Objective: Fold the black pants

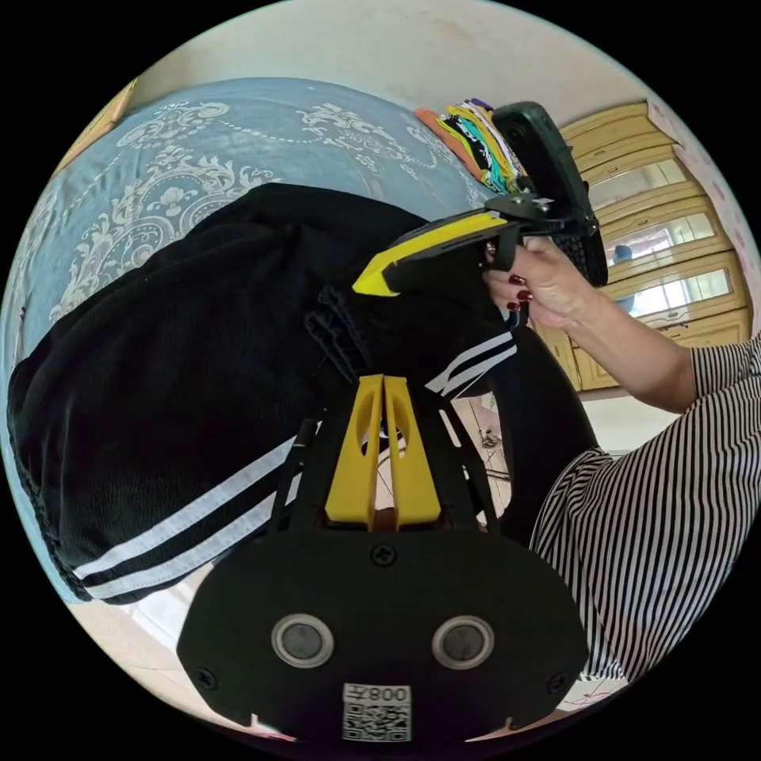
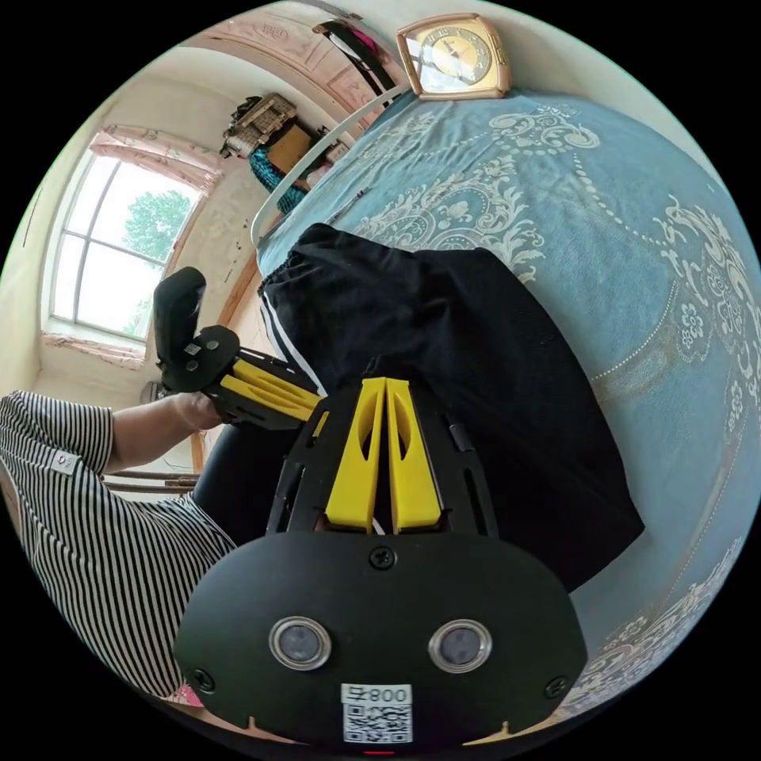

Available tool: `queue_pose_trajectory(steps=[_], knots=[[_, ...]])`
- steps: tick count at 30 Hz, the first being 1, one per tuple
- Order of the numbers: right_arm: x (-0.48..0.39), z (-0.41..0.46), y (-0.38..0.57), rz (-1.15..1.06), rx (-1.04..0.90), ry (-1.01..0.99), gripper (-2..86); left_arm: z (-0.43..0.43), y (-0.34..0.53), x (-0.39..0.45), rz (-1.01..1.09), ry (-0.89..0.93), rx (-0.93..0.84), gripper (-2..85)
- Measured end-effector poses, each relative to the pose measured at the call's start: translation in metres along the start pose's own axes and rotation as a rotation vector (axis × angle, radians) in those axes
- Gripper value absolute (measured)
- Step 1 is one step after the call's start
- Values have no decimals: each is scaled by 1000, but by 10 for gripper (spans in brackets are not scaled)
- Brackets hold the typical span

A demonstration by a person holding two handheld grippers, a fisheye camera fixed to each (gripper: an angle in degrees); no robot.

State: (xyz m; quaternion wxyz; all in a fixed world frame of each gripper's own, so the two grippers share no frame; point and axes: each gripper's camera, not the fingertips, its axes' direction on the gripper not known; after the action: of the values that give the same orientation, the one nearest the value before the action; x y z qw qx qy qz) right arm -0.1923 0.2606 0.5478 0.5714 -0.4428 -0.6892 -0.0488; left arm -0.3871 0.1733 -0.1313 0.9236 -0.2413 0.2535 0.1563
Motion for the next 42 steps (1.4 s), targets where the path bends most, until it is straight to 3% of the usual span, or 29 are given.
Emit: queue_pose_trajectory(steps=[5, 9, 14, 18, 25, 34, 39, 42], knots=[[8, 10, -13, -3, -53, 37, 2, -5, 10, 33, 45, -34, 44, 3], [19, -6, -9, 8, -52, 19, 4, 18, 12, 50, 82, -107, -94, 6], [43, -69, 35, 89, 109, -20, 15, 12, 25, 87, 108, -129, -8, 33], [80, -109, 117, 299, 186, 36, 52, 25, 28, 129, 225, -87, 18, 75], [137, -103, 209, 607, 169, -148, 80, 71, 20, 214, 401, -135, -4, 115], [165, -117, 223, 541, 174, -410, 43, 133, 22, 282, 467, -331, -73, 100], [167, -139, 224, 476, 177, -382, 43, 126, 34, 290, 397, -329, -10, 62], [185, -161, 229, 498, 283, -363, 51, 116, 42, 290, 369, -288, 29, 55]])
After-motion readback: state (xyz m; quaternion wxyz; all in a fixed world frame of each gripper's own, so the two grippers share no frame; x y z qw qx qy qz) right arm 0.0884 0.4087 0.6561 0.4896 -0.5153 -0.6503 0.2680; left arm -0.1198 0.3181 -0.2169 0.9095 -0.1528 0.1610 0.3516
